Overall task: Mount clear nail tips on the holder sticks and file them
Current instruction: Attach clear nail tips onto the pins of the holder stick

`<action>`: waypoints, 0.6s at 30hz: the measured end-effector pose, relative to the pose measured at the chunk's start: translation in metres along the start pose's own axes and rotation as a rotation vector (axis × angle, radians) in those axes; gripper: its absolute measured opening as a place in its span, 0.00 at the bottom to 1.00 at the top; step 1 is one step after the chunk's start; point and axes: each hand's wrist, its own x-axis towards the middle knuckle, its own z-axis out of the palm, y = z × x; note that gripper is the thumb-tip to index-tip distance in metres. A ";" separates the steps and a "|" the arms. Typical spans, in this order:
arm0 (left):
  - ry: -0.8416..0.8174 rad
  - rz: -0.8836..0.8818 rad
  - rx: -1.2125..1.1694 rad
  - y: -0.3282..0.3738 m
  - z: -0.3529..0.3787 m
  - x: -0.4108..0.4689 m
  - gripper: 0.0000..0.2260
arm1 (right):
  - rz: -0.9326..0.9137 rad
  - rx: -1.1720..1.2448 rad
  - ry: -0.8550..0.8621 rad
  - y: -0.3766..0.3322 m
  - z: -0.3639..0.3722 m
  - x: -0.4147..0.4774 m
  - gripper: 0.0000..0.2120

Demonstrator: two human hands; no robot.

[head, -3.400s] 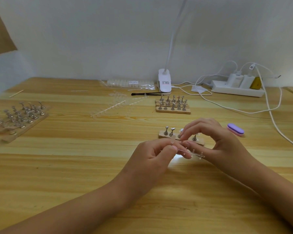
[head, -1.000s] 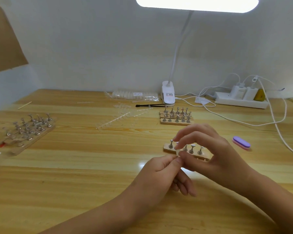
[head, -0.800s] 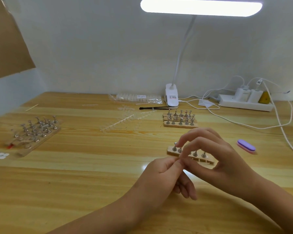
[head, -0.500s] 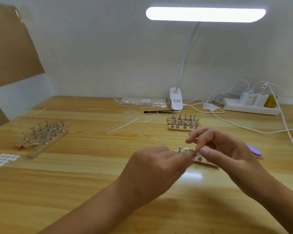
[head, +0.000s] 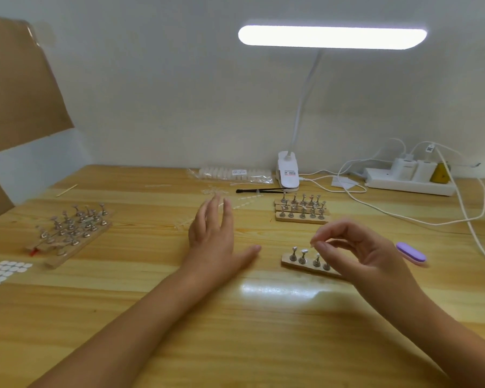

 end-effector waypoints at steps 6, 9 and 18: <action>-0.015 0.111 -0.959 0.031 -0.009 -0.040 0.11 | -0.066 -0.042 0.040 -0.002 0.003 -0.001 0.08; -0.206 0.113 -1.192 0.047 -0.007 -0.057 0.09 | -0.060 -0.017 0.018 -0.004 0.004 -0.001 0.06; -0.197 0.036 -1.302 0.050 -0.004 -0.058 0.06 | -0.048 -0.059 -0.022 0.002 0.011 -0.002 0.10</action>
